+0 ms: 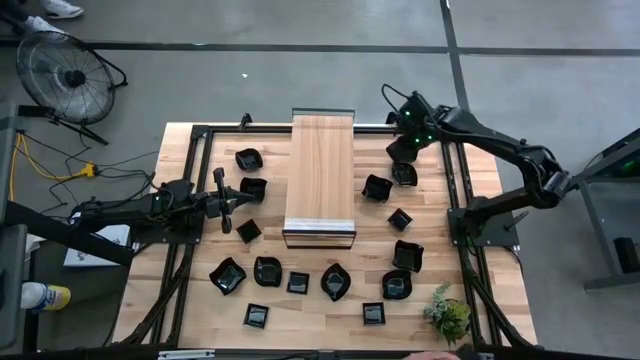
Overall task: Pick & Place Mini shaped plates
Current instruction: Put the distorted square plate on the shelf
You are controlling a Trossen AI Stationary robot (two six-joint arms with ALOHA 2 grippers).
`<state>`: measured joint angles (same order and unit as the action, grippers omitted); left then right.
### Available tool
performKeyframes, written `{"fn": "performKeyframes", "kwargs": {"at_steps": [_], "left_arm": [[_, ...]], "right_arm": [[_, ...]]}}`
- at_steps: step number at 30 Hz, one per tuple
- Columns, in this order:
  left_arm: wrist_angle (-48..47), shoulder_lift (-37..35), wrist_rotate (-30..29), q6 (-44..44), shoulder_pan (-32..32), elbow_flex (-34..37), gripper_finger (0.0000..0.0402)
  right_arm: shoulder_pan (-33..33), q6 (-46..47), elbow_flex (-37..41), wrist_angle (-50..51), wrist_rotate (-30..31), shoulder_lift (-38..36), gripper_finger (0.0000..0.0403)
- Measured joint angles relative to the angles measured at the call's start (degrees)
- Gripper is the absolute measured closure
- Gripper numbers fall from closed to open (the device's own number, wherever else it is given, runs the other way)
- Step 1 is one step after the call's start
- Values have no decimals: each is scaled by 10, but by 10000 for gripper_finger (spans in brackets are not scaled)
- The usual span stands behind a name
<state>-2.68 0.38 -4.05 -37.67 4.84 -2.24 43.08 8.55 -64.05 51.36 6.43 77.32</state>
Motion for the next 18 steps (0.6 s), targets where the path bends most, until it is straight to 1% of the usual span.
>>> {"fn": "performKeyframes", "kwargs": {"at_steps": [3, 5, 9, 12, 15, 18], "left_arm": [[0, 0, 0, 0, 0, 0, 389], [0, 0, 0, 0, 0, 0, 389], [0, 0, 0, 0, 0, 0, 389], [0, 0, 0, 0, 0, 0, 389], [0, 0, 0, 0, 0, 0, 389], [0, 0, 0, 0, 0, 0, 389]], "right_arm": [[12, 29, 0, 44, 45, 0, 391], [19, 63, 0, 68, 43, 0, 391], [32, 124, 0, 92, 1, 9, 384], [40, 158, 0, 101, -39, 32, 372], [39, 161, 0, 92, -60, 61, 356], [34, 138, 0, 62, -60, 88, 337]]}}
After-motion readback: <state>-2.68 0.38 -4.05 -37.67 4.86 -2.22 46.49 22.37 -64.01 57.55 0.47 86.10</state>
